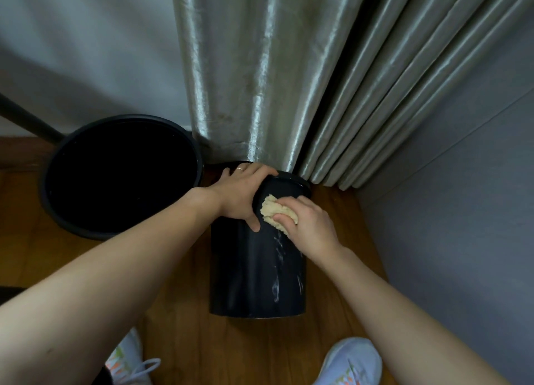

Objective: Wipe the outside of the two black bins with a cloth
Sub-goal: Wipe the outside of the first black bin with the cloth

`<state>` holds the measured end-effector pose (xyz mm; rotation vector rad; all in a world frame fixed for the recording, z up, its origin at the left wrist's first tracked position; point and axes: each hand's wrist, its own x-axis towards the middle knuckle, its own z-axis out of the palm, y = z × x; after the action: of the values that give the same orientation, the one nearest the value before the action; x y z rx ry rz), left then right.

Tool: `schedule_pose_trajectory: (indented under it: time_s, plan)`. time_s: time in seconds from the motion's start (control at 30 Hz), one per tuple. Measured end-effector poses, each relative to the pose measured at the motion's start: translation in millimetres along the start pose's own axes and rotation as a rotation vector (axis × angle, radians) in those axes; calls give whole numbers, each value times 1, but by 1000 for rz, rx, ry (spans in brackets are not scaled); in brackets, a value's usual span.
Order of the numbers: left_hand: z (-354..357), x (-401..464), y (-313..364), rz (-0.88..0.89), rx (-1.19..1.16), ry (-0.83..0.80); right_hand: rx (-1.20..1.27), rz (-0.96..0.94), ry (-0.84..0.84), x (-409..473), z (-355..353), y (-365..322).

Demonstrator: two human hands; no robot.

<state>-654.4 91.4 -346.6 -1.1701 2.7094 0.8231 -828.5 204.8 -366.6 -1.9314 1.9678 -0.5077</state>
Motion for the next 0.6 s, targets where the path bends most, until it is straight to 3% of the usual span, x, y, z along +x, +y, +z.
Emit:
schedule_pose_trajectory:
  time_s: [0.17, 0.33, 0.4, 0.5, 0.6]
  plan:
    - [2, 1, -1, 6, 38, -34, 24, -40, -32, -16, -1, 6]
    - [4, -1, -13, 32, 55, -20, 14, -231, -146, -46, -3, 19]
    - [5, -1, -15, 33, 58, -17, -95, -246, -105, -35, -5, 18]
    - [5, -1, -18, 40, 52, -10, -147, -121, 30, -18, -7, 8]
    - [6, -2, -24, 40, 46, -9, -87, -173, -11, -32, -1, 5]
